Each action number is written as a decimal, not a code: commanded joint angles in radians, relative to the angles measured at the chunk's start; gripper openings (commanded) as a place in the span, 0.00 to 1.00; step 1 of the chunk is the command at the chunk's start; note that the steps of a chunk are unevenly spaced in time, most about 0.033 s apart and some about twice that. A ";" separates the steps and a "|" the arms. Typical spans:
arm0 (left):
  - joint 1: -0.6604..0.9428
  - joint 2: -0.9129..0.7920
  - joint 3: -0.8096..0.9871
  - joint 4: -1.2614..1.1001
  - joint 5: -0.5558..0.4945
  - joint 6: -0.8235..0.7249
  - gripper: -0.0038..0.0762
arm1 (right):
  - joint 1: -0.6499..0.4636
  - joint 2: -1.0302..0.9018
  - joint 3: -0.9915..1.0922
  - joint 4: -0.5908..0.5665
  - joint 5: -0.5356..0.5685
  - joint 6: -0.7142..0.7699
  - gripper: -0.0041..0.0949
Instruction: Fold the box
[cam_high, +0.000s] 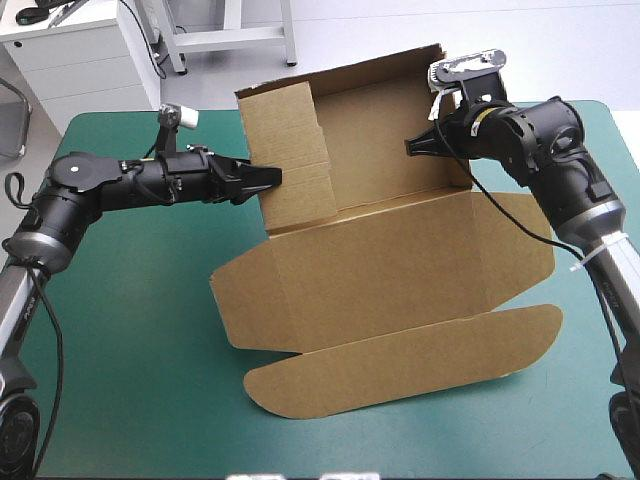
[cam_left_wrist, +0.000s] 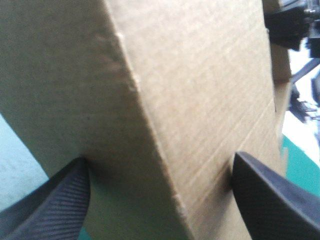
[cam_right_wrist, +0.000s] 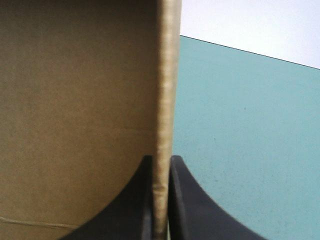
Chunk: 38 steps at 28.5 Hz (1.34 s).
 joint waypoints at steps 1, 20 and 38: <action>-0.127 -0.043 -0.147 0.253 -0.156 -0.302 0.71 | 0.009 -0.039 -0.027 0.042 -0.088 0.023 0.03; -0.350 -0.040 -0.271 0.976 -0.344 -1.022 0.27 | 0.009 -0.039 -0.027 0.074 -0.133 0.100 0.03; -0.346 0.096 -0.271 0.992 -0.185 -0.903 0.05 | 0.007 0.001 -0.027 0.094 0.075 0.041 0.03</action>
